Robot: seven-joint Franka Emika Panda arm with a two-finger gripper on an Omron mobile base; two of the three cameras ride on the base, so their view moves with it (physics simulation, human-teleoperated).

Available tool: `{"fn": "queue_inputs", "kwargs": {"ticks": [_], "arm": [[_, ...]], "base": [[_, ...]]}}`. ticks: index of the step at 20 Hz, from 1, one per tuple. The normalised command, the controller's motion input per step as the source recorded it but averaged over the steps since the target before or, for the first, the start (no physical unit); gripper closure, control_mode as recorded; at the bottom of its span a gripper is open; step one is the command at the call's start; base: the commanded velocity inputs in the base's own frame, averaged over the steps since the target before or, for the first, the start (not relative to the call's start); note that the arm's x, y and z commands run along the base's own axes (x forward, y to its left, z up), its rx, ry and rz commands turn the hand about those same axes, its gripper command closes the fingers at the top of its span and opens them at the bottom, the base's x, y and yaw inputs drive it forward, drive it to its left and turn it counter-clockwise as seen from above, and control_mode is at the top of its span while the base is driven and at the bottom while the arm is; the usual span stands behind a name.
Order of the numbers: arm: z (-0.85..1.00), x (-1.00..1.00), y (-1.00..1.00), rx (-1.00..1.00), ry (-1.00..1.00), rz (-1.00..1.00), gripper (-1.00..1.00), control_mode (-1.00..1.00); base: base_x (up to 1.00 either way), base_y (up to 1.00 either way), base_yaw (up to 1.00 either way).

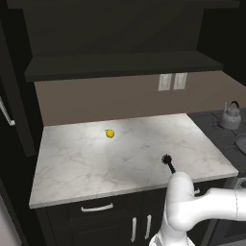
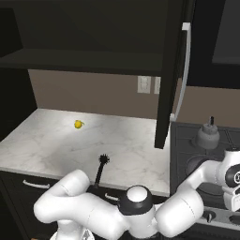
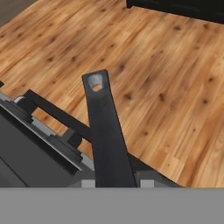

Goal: Pick the pan from the cabinet and place it on the stove. Then turn on the stove burner for the pan.

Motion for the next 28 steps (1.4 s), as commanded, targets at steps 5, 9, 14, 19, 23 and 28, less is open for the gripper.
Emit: {"fn": "queue_inputs", "kwargs": {"ticks": [5,9,14,19,23,28], "arm": [[-0.09,0.12,0.0,-0.01,0.0,-0.01,1.0,-1.0],[0.0,0.04,0.0,0.0,0.0,-0.02,1.0,-1.0],[0.0,0.01,0.02,0.0,0.0,0.0,-1.0,-1.0],[0.0,0.02,0.06,0.0,0.0,0.0,-1.0,-1.0],[0.0,-0.02,0.14,0.0,-0.02,0.0,-1.0,-1.0],[0.09,-0.19,0.28,0.0,-0.04,0.0,-1.0,-1.0]], "base": [[0.0,0.0,0.0],[0.0,0.0,0.0],[0.0,0.0,0.0],[0.0,0.0,0.0],[0.0,0.0,0.0],[0.0,0.0,0.0]]}}
